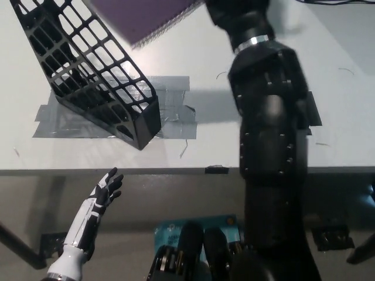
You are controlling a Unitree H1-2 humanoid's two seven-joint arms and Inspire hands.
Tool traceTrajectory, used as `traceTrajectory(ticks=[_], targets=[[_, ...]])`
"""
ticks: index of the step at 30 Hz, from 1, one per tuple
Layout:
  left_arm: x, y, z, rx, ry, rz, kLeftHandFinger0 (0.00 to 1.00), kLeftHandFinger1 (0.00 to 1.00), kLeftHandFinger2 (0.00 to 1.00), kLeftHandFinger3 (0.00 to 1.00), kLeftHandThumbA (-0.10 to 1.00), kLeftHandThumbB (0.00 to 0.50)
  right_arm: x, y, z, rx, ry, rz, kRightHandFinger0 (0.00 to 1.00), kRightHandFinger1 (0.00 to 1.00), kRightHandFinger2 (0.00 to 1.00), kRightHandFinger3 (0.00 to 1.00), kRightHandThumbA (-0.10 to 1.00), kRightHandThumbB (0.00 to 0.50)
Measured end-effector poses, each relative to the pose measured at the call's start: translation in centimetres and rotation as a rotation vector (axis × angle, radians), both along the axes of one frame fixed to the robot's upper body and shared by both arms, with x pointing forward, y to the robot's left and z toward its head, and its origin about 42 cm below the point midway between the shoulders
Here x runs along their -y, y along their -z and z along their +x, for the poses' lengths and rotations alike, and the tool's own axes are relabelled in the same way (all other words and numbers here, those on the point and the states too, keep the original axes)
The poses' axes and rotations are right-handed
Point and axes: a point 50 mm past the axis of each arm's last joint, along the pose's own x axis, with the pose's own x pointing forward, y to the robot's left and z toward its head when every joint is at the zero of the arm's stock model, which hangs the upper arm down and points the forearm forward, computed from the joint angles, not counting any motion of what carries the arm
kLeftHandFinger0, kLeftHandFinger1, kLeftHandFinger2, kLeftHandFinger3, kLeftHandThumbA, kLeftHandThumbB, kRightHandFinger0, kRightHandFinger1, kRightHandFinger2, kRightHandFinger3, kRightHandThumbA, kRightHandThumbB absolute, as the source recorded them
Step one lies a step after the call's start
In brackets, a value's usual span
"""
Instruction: A shelf with a book inside it is placed on the center of the desk infront of the robot. The robot uses its right hand to grab the book, take it out and hand it to a person.
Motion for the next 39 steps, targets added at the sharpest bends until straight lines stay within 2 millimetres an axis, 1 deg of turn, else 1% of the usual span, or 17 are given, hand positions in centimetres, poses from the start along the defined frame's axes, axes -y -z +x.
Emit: traceTrajectory(ticks=[1,3,5,7,8,10,15,16,17,20,22,23,25,30,37,38,39], targets=[[0.0,0.0,0.0,0.001,0.000,0.000,1.00,1.00,1.00,1.00,1.00,0.282,0.3,-0.3,-0.3,0.010,-0.001,0.014,0.00,0.00,0.00,0.00,1.00,0.040],[0.0,0.0,0.0,0.002,0.001,0.001,1.00,1.00,1.00,1.00,1.00,0.280,1.1,-1.1,-1.1,0.036,-0.006,0.048,0.00,0.00,0.00,0.00,1.00,0.047],[0.0,-0.1,0.0,0.002,0.001,0.001,1.00,1.00,1.00,1.00,1.00,0.280,1.8,-1.4,-1.8,0.051,-0.019,0.069,0.00,0.00,0.00,0.00,1.00,0.030],[0.0,0.0,0.0,0.002,0.001,0.001,1.00,1.00,1.00,1.00,1.00,0.289,2.1,-1.3,-2.2,0.054,-0.024,0.078,0.00,0.00,0.00,0.00,1.00,0.011],[0.0,0.0,0.0,0.001,0.002,0.002,1.00,1.00,1.00,1.00,1.00,0.289,2.9,-0.7,-2.8,0.047,-0.031,0.093,0.00,0.00,0.00,0.00,1.00,0.016],[0.0,0.0,0.0,0.001,0.002,0.002,1.00,1.00,1.00,1.00,1.00,0.285,3.6,0.2,-3.2,0.033,-0.035,0.107,0.00,0.00,0.00,0.00,1.00,0.013],[0.0,0.0,0.0,0.001,0.003,0.005,1.00,1.00,1.00,1.00,1.00,0.278,5.4,3.6,-3.5,-0.051,-0.031,0.131,0.00,0.00,0.00,0.00,1.00,0.021],[0.0,0.0,0.0,0.001,0.003,0.007,1.00,1.00,1.00,1.00,1.00,0.278,5.9,4.8,-3.6,-0.082,-0.026,0.137,0.00,0.00,0.00,0.00,1.00,0.010],[0.0,0.0,0.0,0.001,0.003,0.008,1.00,1.00,1.00,1.00,1.00,0.285,6.1,5.4,-3.6,-0.097,-0.025,0.140,0.00,0.00,0.00,0.00,1.00,0.002],[0.1,0.0,0.0,0.001,0.005,0.014,1.00,1.00,1.00,1.00,1.00,0.271,7.0,8.8,-3.9,-0.177,-0.015,0.150,0.00,0.00,0.00,0.00,1.00,0.000],[0.1,0.0,0.0,0.001,0.006,0.014,1.00,1.00,1.00,1.00,1.00,0.286,7.2,10.2,-4.1,-0.215,-0.009,0.152,0.00,0.00,0.00,0.00,1.00,0.000],[0.1,0.0,0.0,0.001,0.007,0.016,1.00,1.00,1.00,1.00,1.00,0.286,7.6,12.3,-4.4,-0.269,-0.001,0.151,0.00,0.00,0.00,0.00,1.00,0.000],[0.1,0.0,0.0,0.000,0.008,0.016,1.00,1.00,1.00,1.00,1.00,0.283,7.8,13.6,-4.5,-0.307,0.003,0.150,0.00,0.00,0.00,0.00,1.00,0.000],[0.2,0.0,0.0,0.000,0.012,0.019,1.00,1.00,1.00,1.00,1.00,0.277,8.0,18.9,-4.5,-0.477,0.012,0.136,0.00,0.00,0.00,0.00,1.00,0.000],[0.0,0.0,0.0,0.001,0.013,0.029,1.00,1.00,1.00,1.00,1.00,0.288,8.2,23.0,-3.9,-0.622,0.020,0.143,0.00,0.00,0.00,0.00,1.00,0.000],[0.0,0.0,0.0,0.000,0.013,0.029,1.00,1.00,1.00,1.00,1.00,0.287,8.2,23.3,-3.9,-0.633,0.019,0.145,0.00,0.00,0.00,0.02,1.00,0.000],[0.0,0.0,0.0,0.001,0.013,0.029,1.00,1.00,1.00,1.00,1.00,0.281,8.0,24.3,-3.7,-0.668,0.018,0.149,0.00,0.00,0.00,0.05,1.00,0.000]])
